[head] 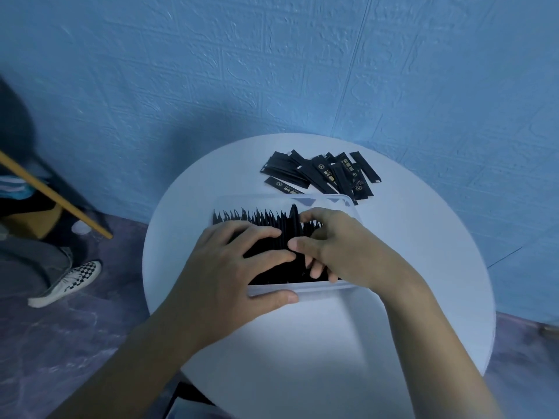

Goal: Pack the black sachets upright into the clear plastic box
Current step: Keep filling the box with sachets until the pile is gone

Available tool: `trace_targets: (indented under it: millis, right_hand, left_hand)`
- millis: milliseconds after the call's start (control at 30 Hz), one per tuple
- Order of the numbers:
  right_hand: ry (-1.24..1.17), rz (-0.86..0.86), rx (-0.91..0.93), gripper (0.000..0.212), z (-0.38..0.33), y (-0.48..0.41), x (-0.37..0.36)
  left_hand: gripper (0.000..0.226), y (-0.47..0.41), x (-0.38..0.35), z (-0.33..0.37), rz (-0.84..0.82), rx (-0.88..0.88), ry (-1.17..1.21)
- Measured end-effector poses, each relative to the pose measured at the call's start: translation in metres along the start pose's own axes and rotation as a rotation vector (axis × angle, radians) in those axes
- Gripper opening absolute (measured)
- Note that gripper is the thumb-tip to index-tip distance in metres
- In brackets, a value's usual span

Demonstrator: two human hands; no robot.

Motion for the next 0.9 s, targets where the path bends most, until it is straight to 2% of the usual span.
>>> trace_targets:
  millis: [67, 167, 367, 567, 900]
  right_hand:
    - [-0.05, -0.031, 0.013, 0.063, -0.001, -0.001, 0.001]
    - [-0.103, -0.097, 0.034, 0.075, -0.001, -0.002, 0.006]
    - [-0.161, -0.17, 0.034, 0.063, 0.001, -0.001, 0.014]
    - [-0.183, -0.106, 0.057, 0.054, 0.001, -0.005, 0.01]
    - [-0.173, -0.059, 0.061, 0.06, 0.006, -0.004, 0.009]
  left_hand:
    - [0.051, -0.002, 0.0, -0.003, -0.001, -0.012, 0.008]
    - [0.053, -0.002, -0.001, -0.005, -0.007, -0.029, 0.0]
    - [0.056, -0.001, -0.002, -0.005, 0.025, -0.039, 0.009]
    - [0.054, -0.001, -0.002, -0.006, 0.011, -0.062, 0.007]
    - [0.055, -0.004, 0.003, -0.002, -0.022, -0.06, 0.008]
Point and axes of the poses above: each hand's wrist, its own y-axis away from the middle knuckle, its own x-axis out of the back of the hand, z = x × y, the point moved 1 cm from there along -y, towards the middle knuckle, and after that the axes turned 4 degrees about -z, right-handed, at the moved point
